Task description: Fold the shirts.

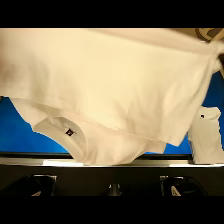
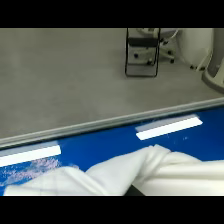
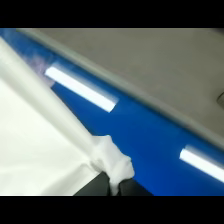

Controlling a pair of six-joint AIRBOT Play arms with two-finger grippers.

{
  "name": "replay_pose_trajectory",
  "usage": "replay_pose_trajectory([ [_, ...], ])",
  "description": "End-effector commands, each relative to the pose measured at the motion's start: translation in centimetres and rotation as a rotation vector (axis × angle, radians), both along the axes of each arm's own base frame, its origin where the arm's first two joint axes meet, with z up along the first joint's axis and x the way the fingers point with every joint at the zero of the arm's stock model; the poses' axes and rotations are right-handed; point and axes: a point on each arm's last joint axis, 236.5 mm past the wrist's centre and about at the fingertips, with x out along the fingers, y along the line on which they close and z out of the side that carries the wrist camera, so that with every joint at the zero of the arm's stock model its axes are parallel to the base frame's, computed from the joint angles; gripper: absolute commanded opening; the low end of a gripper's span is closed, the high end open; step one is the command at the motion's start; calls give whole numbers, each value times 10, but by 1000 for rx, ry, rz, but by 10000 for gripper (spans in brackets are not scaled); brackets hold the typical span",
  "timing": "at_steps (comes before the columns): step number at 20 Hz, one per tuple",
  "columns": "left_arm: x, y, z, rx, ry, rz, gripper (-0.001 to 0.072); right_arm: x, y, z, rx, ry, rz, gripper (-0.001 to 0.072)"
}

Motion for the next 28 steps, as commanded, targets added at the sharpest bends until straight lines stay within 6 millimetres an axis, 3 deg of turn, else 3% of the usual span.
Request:
replay_pose_trajectory([
  [1, 59, -26, -89, 151, 177, 34, 25, -4, 1, -149, -76, 568, 36, 23],
  [3, 102, -41, -190, 277, 358, 51, 26, 24, 12, -229, -15, 683, 24, 23],
  [6, 150, -60, -337, 399, 553, 31, 26, 87, 22, -335, 191, 664, -136, 23],
  [8, 151, -66, -414, 457, 719, 40, 26, 96, 27, -385, 308, 745, -237, 23],
  [10, 131, -80, -461, 461, 880, 15, 26, 93, 41, -412, 394, 860, -265, 23],
  [12, 117, -98, -481, 439, 947, -21, 29, 97, 43, -427, 423, 888, -286, 23],
  [13, 115, -103, -483, 436, 952, -31, 114, 102, 40, -428, 422, 866, -298, 23],
  [14, 113, -102, -479, 450, 952, -40, 381, 108, 37, -424, 404, 834, -294, 53],
  [15, 112, -93, -473, 484, 965, -47, 564, 114, 34, -414, 354, 790, -253, 221],
  [16, 110, -79, -464, 548, 984, -80, 579, 118, 30, -400, 274, 742, -195, 436],
  [17, 109, -59, -450, 587, 1014, -87, 579, 123, 19, -384, 163, 693, -150, 550],
  [19, 110, -23, -418, 503, 1050, -19, 683, 130, -20, -346, -86, 614, -148, 565],
  [20, 107, -16, -403, 373, 1068, -9, 683, 133, -42, -325, -191, 579, -175, 567],
  [21, 100, -18, -389, 222, 1089, -38, 682, 136, -63, -307, -291, 539, -199, 585],
  [22, 92, -25, -379, 93, 1107, -79, 681, 137, -79, -300, -366, 517, -225, 667],
  [23, 81, -32, -376, -16, 1130, -114, 680, 135, -91, -303, -387, 534, -247, 681],
  [25, 49, -41, -396, -103, 1199, -139, 674, 116, -104, -328, -307, 678, -297, 681],
  [28, -12, -75, -457, -225, 1352, -151, 674, 85, -81, -357, -147, 872, -184, 670],
])
